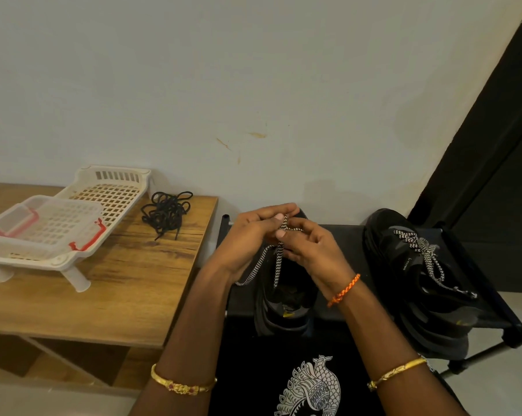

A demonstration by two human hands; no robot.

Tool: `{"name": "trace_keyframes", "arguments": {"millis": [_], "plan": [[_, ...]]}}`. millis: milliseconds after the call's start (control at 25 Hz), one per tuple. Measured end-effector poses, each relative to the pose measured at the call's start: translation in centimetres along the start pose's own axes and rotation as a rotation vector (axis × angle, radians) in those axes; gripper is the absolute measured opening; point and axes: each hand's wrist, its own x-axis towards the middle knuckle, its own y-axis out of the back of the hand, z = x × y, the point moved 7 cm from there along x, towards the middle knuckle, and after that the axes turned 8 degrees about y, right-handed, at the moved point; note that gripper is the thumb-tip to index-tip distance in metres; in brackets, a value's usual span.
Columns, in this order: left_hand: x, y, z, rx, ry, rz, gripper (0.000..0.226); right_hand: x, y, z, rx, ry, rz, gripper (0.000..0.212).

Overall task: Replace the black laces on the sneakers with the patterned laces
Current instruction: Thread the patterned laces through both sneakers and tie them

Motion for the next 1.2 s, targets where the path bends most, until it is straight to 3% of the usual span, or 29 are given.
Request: {"name": "trace_keyframes", "arguments": {"millis": [200, 280, 440, 520, 600, 720, 840, 920, 1040, 1200], "plan": [[0.5, 3.6, -1.2, -0.069, -0.037, 0.425, 0.024, 0.7, 4.3, -0.9, -0.192, 0.074, 0.176, 0.006], [0.6, 4.5, -1.8, -0.102, -0.015, 0.513, 0.021, 0.9, 6.0, -1.2, -0.256, 0.086, 0.238, 0.005], [0.2, 5.4, -2.2, -0.07, 0.0, 0.65, 0.012, 1.4, 7.0, -0.6, -0.159, 0.044, 0.248, 0.021], [0.0, 6.2, -2.3, 0.049, 0.005, 0.743, 0.014, 1.5, 7.7, -0.6, -0.192, 0.05, 0.279, 0.011], [0.1, 6.3, -2.1, 0.346, 0.023, 0.752, 0.025, 1.7, 8.2, -0.8, -0.262, 0.071, 0.311, 0.009], [0.6, 3.9, -1.4, 0.805, 0.001, 0.614, 0.037, 2.0, 7.1, -0.8, -0.337, 0.085, 0.243, 0.008], [1.0, 0.8, -0.6, 0.85, -0.203, 0.435, 0.022, 2.0, 5.2, -1.2, -0.445, 0.144, 0.104, 0.007], [1.4, -0.1, -1.3, 0.805, -0.181, 0.351, 0.016, 2.1, 5.0, -1.2, -0.493, 0.168, 0.075, 0.009], [1.6, 0.3, -2.0, 0.835, -0.06, 0.415, 0.014, 1.9, 5.7, 0.1, -0.682, 0.082, 0.102, 0.007], [1.2, -0.7, -2.2, 1.042, -0.057, 0.505, 0.016, 1.1, 6.0, 0.6, -0.958, 0.033, 0.149, 0.006]]}}
